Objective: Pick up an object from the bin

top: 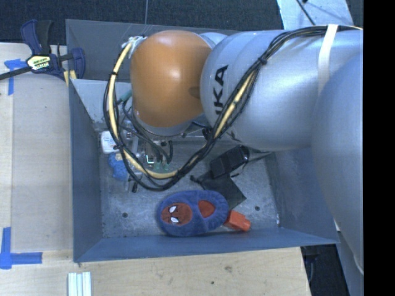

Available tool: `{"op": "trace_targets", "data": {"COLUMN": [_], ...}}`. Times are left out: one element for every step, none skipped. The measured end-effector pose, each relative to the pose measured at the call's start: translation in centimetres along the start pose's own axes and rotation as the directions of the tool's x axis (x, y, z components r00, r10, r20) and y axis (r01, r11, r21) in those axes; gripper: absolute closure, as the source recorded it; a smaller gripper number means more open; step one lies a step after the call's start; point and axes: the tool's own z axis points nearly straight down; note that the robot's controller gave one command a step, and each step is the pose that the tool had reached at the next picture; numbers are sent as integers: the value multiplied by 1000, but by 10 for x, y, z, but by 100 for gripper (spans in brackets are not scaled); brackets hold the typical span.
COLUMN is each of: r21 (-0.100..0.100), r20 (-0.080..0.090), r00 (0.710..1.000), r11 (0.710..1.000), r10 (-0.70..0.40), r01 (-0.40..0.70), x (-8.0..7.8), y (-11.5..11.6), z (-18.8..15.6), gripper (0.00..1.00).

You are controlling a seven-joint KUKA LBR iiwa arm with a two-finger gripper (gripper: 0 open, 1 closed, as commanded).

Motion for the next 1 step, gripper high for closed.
{"op": "trace_targets", "data": {"r21": [1], "r20": [0], "r00": [992], "r11": [992], "r10": [127], "r01": [-127], "x": [-37], "y": [-17], "z": [128], "gripper": [0]}}
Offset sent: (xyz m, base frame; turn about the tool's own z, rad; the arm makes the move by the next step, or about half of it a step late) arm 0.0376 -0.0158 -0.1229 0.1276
